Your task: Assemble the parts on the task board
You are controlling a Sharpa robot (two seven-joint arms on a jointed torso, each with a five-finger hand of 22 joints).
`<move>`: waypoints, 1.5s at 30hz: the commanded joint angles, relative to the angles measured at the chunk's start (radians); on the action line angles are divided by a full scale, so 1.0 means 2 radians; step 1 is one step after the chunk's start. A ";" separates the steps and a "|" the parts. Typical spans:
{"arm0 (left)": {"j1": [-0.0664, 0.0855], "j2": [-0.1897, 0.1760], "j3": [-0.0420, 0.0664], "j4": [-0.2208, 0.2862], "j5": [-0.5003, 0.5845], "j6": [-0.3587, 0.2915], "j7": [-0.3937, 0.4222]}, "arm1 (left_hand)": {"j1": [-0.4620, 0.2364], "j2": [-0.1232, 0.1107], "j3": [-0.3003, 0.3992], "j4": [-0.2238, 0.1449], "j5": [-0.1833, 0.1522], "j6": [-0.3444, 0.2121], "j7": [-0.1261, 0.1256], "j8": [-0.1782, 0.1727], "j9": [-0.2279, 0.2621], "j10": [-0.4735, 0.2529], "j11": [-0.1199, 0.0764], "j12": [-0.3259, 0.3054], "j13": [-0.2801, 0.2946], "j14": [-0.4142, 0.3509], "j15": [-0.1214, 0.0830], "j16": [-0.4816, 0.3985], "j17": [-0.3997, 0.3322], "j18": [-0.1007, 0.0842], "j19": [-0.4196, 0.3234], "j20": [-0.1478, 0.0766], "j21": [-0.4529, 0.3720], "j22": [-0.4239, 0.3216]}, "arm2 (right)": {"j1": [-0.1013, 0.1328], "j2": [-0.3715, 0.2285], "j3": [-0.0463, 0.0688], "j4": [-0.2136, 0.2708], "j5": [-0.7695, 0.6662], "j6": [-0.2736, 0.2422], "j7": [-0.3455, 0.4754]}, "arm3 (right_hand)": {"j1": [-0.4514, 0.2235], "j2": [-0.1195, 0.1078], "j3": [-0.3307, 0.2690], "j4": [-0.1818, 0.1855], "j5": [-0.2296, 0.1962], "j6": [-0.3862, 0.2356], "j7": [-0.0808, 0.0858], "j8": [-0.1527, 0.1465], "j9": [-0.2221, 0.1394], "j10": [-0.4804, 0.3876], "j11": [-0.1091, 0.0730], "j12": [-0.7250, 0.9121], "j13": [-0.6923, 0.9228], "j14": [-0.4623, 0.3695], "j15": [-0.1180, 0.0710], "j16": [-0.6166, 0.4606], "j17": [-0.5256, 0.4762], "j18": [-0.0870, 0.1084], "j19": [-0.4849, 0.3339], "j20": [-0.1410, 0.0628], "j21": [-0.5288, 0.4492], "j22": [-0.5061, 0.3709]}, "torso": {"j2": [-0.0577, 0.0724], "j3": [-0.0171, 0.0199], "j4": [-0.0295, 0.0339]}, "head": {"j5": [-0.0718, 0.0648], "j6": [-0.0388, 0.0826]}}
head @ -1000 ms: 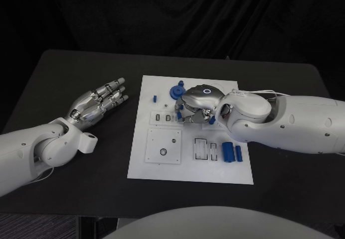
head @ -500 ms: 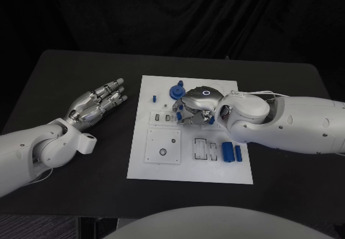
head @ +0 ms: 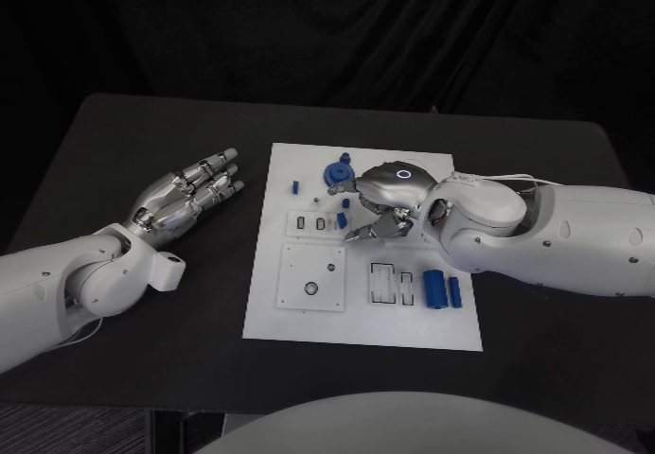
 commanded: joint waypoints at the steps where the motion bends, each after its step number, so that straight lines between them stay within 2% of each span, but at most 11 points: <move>1: -0.001 -0.001 0.000 0.001 0.000 -0.003 0.018 | -0.001 -0.004 0.003 -0.001 0.002 0.001 -0.003 0.001 0.000 -0.001 0.002 0.002 0.001 -0.002 0.002 0.001 0.000 0.009 -0.002 0.003 0.002 0.000 | -0.001 -0.008 0.000 0.008 -0.003 -0.059 0.019 | -0.006 -0.013 -0.009 0.000 -0.002 -0.007 -0.001 -0.002 -0.005 0.021 -0.002 -0.002 0.104 0.012 0.000 0.001 0.003 0.003 0.000 -0.003 0.000 0.008 | 0.000 -0.0003 0.0004 | 0.002 0.000; 7: -0.001 -0.004 0.000 0.008 -0.003 -0.021 0.038 | -0.003 -0.009 0.008 -0.004 0.008 0.014 0.001 0.003 0.002 0.003 0.000 0.002 0.001 -0.003 -0.004 0.001 0.000 0.008 -0.009 -0.006 -0.003 -0.003 | -0.001 -0.033 0.000 0.027 -0.003 -0.133 0.052 | -0.016 -0.020 -0.018 0.001 -0.002 -0.014 -0.002 -0.002 -0.011 0.020 -0.003 -0.003 0.103 0.014 -0.001 0.007 0.009 0.002 0.002 -0.003 0.006 0.012 | 0.000 -0.0003 0.0009 | 0.005 0.002; 15: 0.002 -0.022 0.001 0.038 -0.058 -0.083 0.055 | -0.011 -0.021 0.005 0.007 0.005 0.038 0.003 0.005 0.004 0.014 0.004 0.004 0.003 -0.004 -0.014 0.001 0.000 -0.004 -0.021 -0.031 -0.011 -0.008 | 0.013 -0.075 0.000 0.052 0.017 -0.191 0.083 | -0.025 -0.019 -0.018 0.001 -0.002 -0.007 -0.004 0.000 -0.011 0.023 -0.005 0.000 0.106 0.017 -0.002 0.018 0.021 -0.001 0.007 -0.004 0.021 0.019 | 0.000 0.0006 0.0000 | 0.015 0.028; 21: 0.019 -0.031 0.001 0.059 -0.074 -0.104 0.049 | -0.009 -0.025 0.001 0.019 0.002 0.049 0.008 0.005 0.004 0.016 0.003 0.004 0.003 -0.003 -0.011 0.000 -0.001 -0.009 -0.021 -0.030 -0.011 -0.008 | 0.033 -0.092 0.000 0.047 0.035 -0.201 0.087 | -0.019 0.013 0.006 -0.001 -0.002 0.028 -0.006 0.008 -0.005 0.028 -0.007 0.004 0.110 0.020 -0.004 0.026 0.030 -0.003 0.011 -0.006 0.032 0.027 | -0.008 0.0027 -0.0018 | 0.018 0.043; 22: 0.025 -0.029 0.001 0.060 -0.076 -0.102 0.043 | -0.004 -0.024 0.003 0.021 0.002 0.049 0.012 0.005 0.004 0.014 0.003 0.003 0.002 -0.005 -0.014 0.000 -0.001 -0.003 -0.020 -0.024 -0.011 -0.007 | 0.035 -0.094 0.000 0.044 0.038 -0.201 0.087 | -0.018 0.017 0.008 -0.002 -0.002 0.031 -0.006 0.008 -0.005 0.029 -0.007 0.005 0.111 0.020 -0.004 0.027 0.030 -0.003 0.012 -0.006 0.033 0.028 | -0.018 0.0049 -0.0003 | 0.017 0.039; 27: 0.046 -0.016 0.001 0.056 -0.079 -0.094 0.015 | 0.007 -0.026 0.009 0.031 -0.006 0.056 0.020 0.005 0.004 0.016 0.007 0.004 0.003 -0.004 -0.020 0.000 -0.001 0.010 -0.001 -0.003 0.004 0.003 | 0.040 -0.098 0.000 0.029 0.043 -0.199 0.082 | -0.016 0.040 0.019 -0.003 -0.002 0.041 -0.006 0.010 -0.007 0.032 -0.007 0.007 0.114 0.022 -0.004 0.032 0.036 -0.004 0.015 -0.006 0.040 0.032 | -0.027 0.0086 -0.0008 | 0.020 0.041; 29: 0.054 -0.006 0.001 0.050 -0.086 -0.089 -0.008 | 0.013 -0.026 0.014 0.035 -0.005 0.058 0.027 0.005 0.005 0.030 0.017 0.006 0.005 -0.001 -0.020 0.001 0.000 0.011 0.010 0.000 0.011 0.007 | 0.041 -0.098 -0.001 0.021 0.044 -0.198 0.081 | -0.005 0.061 0.028 -0.008 0.004 0.061 -0.003 0.014 -0.007 0.035 -0.005 0.010 0.116 0.024 -0.003 0.035 0.039 -0.005 0.018 -0.005 0.046 0.036 | -0.033 0.0119 -0.0040 | 0.025 0.038; 34: 0.067 0.025 0.001 0.022 -0.137 -0.056 -0.070 | 0.013 -0.026 0.020 0.046 -0.014 0.105 0.042 0.014 0.010 0.057 0.030 0.010 0.009 0.001 -0.018 0.002 0.001 0.010 0.010 -0.004 0.011 0.006 | 0.042 -0.096 -0.001 0.003 0.046 -0.194 0.074 | 0.015 0.084 0.038 -0.014 0.040 0.087 0.000 0.019 -0.008 0.038 -0.003 0.013 0.119 0.026 -0.001 0.038 0.044 -0.006 0.021 -0.004 0.050 0.041 | -0.045 0.0176 -0.0090 | 0.032 0.034; 38: 0.072 0.048 0.001 -0.003 -0.179 -0.028 -0.099 | -0.030 -0.008 0.009 0.052 -0.069 0.160 0.047 0.028 0.015 0.101 0.035 0.017 0.014 0.030 -0.015 0.010 0.007 0.011 0.033 -0.005 0.026 0.013 | 0.042 -0.090 -0.001 -0.011 0.046 -0.193 0.073 | 0.016 0.089 0.038 -0.013 0.049 0.097 0.000 0.021 -0.010 0.041 -0.003 0.015 0.122 0.027 -0.001 0.041 0.047 -0.007 0.023 -0.004 0.055 0.044 | -0.053 0.0220 -0.0133 | 0.037 0.032; 42: 0.074 0.073 0.001 -0.029 -0.208 -0.015 -0.109 | -0.060 0.006 -0.017 0.051 -0.076 0.177 0.042 0.031 0.014 0.166 0.035 0.020 0.024 0.124 -0.015 0.033 0.025 0.011 0.065 -0.008 0.046 0.021 | 0.042 -0.083 -0.001 -0.026 0.046 -0.192 0.073 | 0.014 0.092 0.037 -0.012 0.053 0.102 0.001 0.023 -0.012 0.044 -0.002 0.017 0.124 0.029 -0.001 0.045 0.051 -0.008 0.026 -0.004 0.061 0.047 | -0.060 0.0274 -0.0176 | 0.040 0.027; 45: 0.074 0.089 0.001 -0.041 -0.248 -0.022 -0.108 | -0.059 0.012 -0.015 0.051 -0.072 0.205 0.040 0.036 0.016 0.286 0.046 0.038 0.053 0.264 -0.008 0.078 0.063 0.011 0.182 -0.008 0.116 0.051 | 0.040 -0.082 -0.001 -0.032 0.046 -0.191 0.073 | 0.014 0.092 0.037 -0.011 0.054 0.104 0.001 0.023 -0.012 0.044 -0.002 0.018 0.125 0.029 -0.001 0.045 0.051 -0.008 0.026 -0.004 0.062 0.047 | -0.064 0.0300 -0.0194 | 0.040 0.026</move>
